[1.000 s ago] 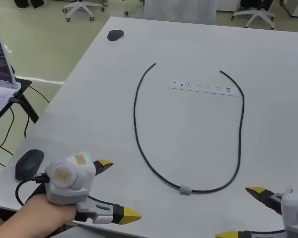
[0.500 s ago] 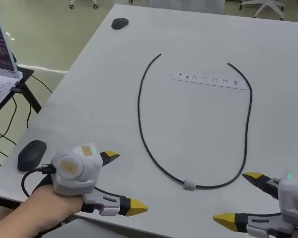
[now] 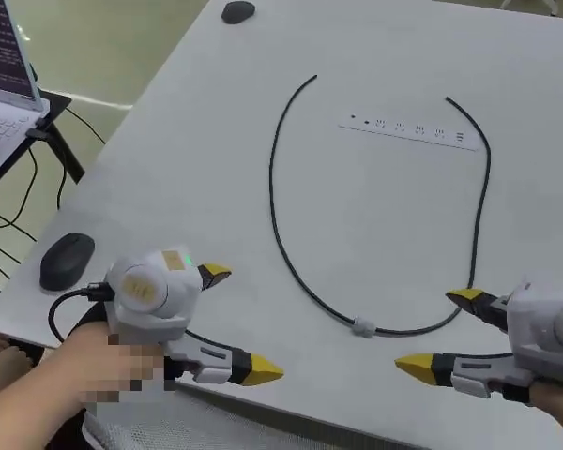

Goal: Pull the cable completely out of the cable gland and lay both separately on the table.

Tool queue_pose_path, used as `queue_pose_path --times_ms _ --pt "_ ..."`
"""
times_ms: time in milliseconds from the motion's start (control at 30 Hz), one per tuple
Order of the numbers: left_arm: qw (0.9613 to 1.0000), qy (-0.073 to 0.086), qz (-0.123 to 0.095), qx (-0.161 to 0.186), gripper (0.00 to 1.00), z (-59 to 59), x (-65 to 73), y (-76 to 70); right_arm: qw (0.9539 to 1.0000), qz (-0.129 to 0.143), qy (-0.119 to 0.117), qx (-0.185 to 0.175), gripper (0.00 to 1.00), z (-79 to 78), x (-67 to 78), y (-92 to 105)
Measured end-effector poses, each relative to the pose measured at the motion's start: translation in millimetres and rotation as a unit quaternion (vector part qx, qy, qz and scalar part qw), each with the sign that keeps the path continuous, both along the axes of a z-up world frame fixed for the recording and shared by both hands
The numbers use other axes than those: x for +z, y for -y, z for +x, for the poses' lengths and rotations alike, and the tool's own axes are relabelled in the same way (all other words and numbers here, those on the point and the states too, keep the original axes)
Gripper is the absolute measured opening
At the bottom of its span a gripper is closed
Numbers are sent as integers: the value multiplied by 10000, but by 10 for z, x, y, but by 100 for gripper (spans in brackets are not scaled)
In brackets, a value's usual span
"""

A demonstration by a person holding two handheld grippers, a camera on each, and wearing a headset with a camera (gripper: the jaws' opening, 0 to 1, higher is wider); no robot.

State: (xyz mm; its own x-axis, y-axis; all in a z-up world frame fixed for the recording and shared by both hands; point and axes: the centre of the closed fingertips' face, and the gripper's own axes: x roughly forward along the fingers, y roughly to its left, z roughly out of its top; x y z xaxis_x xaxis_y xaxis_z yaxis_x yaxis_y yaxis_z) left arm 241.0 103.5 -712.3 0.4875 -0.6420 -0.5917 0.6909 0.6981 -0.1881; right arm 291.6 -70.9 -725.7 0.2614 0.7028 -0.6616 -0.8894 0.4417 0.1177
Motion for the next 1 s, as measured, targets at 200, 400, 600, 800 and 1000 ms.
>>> queue_pose_path --times_ms 200,400,600,800,1000 --pt "10000 -12 -57 16 95 -7 -26 -4 9994 -257 -24 225 70 57 -161 -70" --pt "9999 -51 -89 -42 94 -52 -33 28 9976 -528 -79 439 61 103 -302 -119" --pt "9998 -80 -145 -100 94 -96 4 77 9946 -782 -56 686 54 126 -404 -147" --pt "9998 -134 -159 -51 93 -85 -17 47 9912 -937 -59 928 47 129 -494 -229" --pt "9996 -180 -102 -194 92 -90 -48 79 9879 -1066 -116 1120 40 139 -612 -289"
